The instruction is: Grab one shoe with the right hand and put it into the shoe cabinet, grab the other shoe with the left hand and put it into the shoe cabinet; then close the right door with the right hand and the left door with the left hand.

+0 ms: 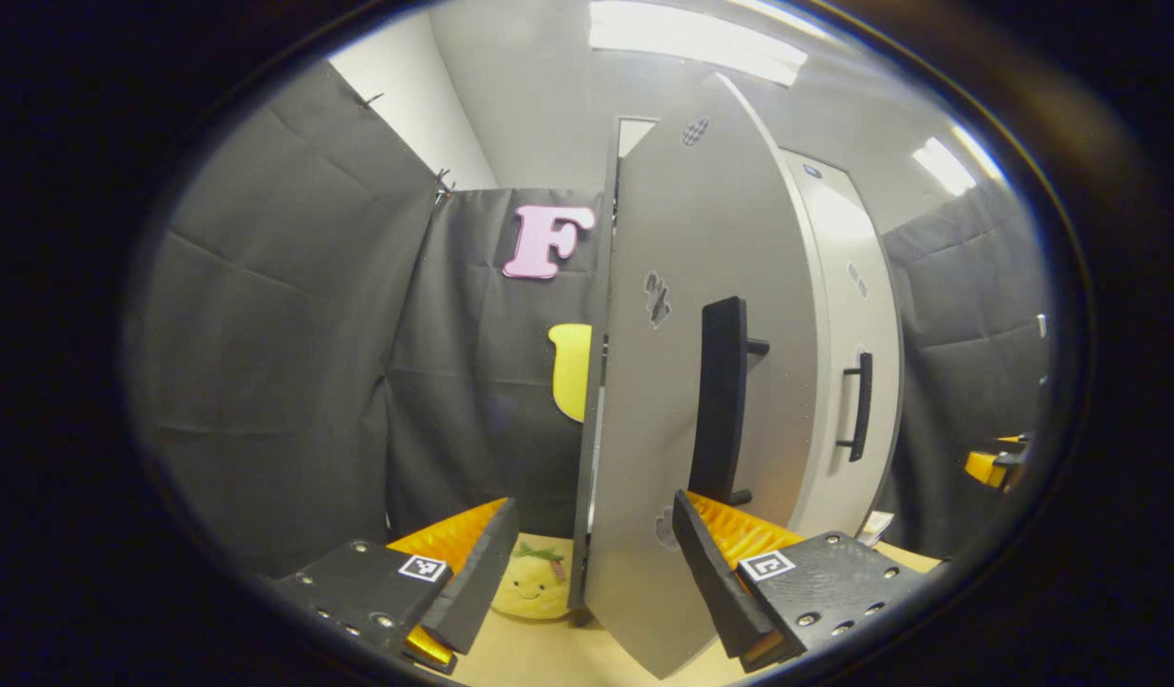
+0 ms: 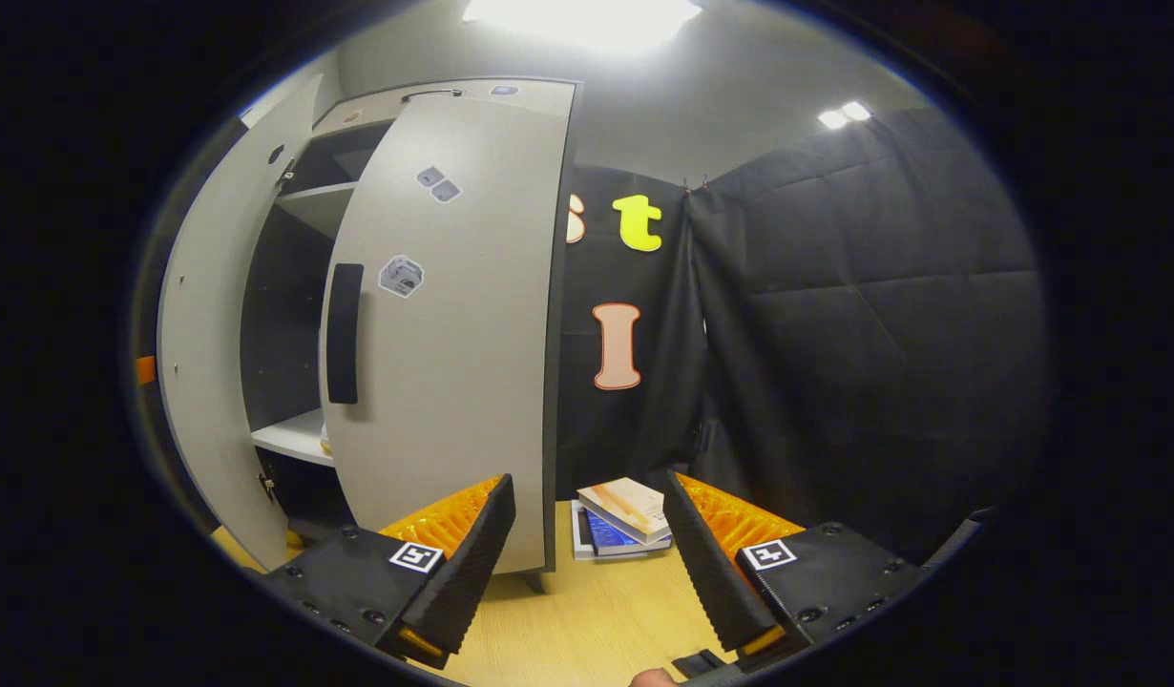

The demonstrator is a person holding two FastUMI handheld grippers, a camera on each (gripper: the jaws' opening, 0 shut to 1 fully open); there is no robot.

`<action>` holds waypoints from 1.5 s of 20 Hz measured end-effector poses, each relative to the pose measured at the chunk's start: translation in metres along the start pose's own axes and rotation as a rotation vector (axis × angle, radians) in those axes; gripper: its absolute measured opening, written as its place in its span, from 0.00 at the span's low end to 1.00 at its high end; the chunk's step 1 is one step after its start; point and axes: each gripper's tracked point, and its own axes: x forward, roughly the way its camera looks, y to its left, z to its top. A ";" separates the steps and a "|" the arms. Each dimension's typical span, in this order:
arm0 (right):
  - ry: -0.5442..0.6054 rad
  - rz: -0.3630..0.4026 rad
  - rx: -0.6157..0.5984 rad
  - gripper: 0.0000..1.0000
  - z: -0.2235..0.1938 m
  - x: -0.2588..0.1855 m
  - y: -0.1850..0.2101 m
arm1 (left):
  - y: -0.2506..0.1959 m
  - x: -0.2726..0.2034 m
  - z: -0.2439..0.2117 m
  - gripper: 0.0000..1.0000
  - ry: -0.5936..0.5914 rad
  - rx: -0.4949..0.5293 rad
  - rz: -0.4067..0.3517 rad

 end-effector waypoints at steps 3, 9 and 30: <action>0.005 -0.007 0.006 0.98 -0.002 0.000 -0.007 | -0.012 0.005 0.001 1.00 -0.003 -0.010 -0.015; 0.014 -0.026 -0.005 0.98 -0.003 0.002 -0.023 | -0.056 0.020 -0.004 1.00 -0.003 -0.029 -0.089; 0.003 0.104 0.004 0.98 0.005 -0.003 0.025 | -0.099 0.036 0.010 0.94 -0.034 0.051 -0.131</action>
